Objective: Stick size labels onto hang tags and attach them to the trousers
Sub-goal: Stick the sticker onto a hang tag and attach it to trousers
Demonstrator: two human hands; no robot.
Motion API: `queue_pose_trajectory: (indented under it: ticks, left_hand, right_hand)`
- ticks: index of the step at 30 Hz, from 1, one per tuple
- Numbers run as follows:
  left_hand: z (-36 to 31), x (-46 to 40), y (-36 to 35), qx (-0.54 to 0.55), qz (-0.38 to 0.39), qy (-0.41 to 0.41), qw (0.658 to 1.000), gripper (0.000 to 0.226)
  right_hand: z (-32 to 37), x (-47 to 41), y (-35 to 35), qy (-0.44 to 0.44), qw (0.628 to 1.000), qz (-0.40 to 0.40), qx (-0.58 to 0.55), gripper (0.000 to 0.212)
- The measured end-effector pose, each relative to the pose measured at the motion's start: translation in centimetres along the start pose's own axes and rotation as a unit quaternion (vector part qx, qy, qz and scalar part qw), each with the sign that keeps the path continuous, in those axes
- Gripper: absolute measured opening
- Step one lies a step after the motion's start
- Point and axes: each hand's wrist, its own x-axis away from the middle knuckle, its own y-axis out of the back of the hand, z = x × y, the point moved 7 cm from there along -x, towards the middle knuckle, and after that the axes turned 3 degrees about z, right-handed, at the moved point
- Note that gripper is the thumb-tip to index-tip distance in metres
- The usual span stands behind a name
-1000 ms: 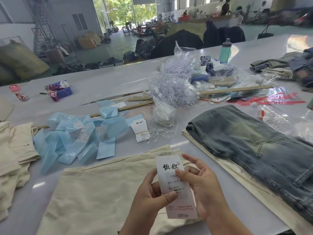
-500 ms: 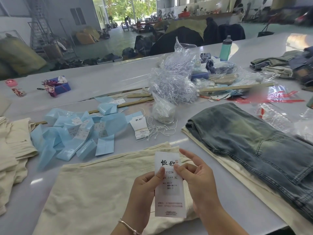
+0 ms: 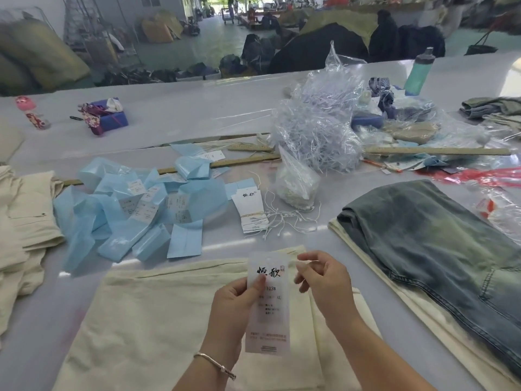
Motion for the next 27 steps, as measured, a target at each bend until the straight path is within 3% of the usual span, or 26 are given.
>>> queue_pose_trajectory:
  ticks: [4, 8, 12, 19, 21, 23, 25, 27]
  left_hand:
    - [0.2, -3.5, 2.6, 0.017, -0.032, 0.021, 0.999, 0.022]
    - [0.0, -6.4, 4.2, 0.017, -0.043, 0.018, 0.999, 0.011]
    - [-0.8, -9.0, 5.6, 0.05, -0.056, 0.011, 0.997, 0.017]
    - [-0.7, -11.6, 4.9, 0.041, 0.003, 0.031, 0.999, 0.015]
    - [-0.2, -11.7, 3.6, 0.06, 0.021, 0.052, 0.997, 0.023]
    - [0.5, -11.9, 2.5, 0.11, 0.027, 0.083, 0.99, 0.036]
    - [1.1, -11.9, 1.3, 0.163, 0.036, 0.121, 0.979, 0.042]
    - [1.2, -11.5, -0.3, 0.213, 0.063, 0.151, 0.963, 0.041]
  right_hand:
    - [-0.4, -6.8, -0.6, 0.042, 0.967, -0.024, 0.252, 0.014]
    - [-0.7, -12.9, -3.1, 0.062, 0.914, 0.039, 0.4, 0.021]
    - [-2.2, -16.9, -5.7, 0.053, 0.813, 0.127, 0.566, 0.025]
    - [-3.6, -18.5, -7.1, 0.052, 0.784, 0.187, 0.59, 0.013]
    - [-3.3, -18.5, -7.2, 0.054, 0.795, 0.185, 0.575, 0.015]
    - [-2.4, -18.1, -7.0, 0.041, 0.858, 0.159, 0.486, 0.009]
    - [-1.2, -17.3, -6.5, 0.022, 0.936, 0.13, 0.325, 0.01]
    - [0.1, -15.9, -6.3, 0.002, 0.977, 0.125, 0.172, 0.018]
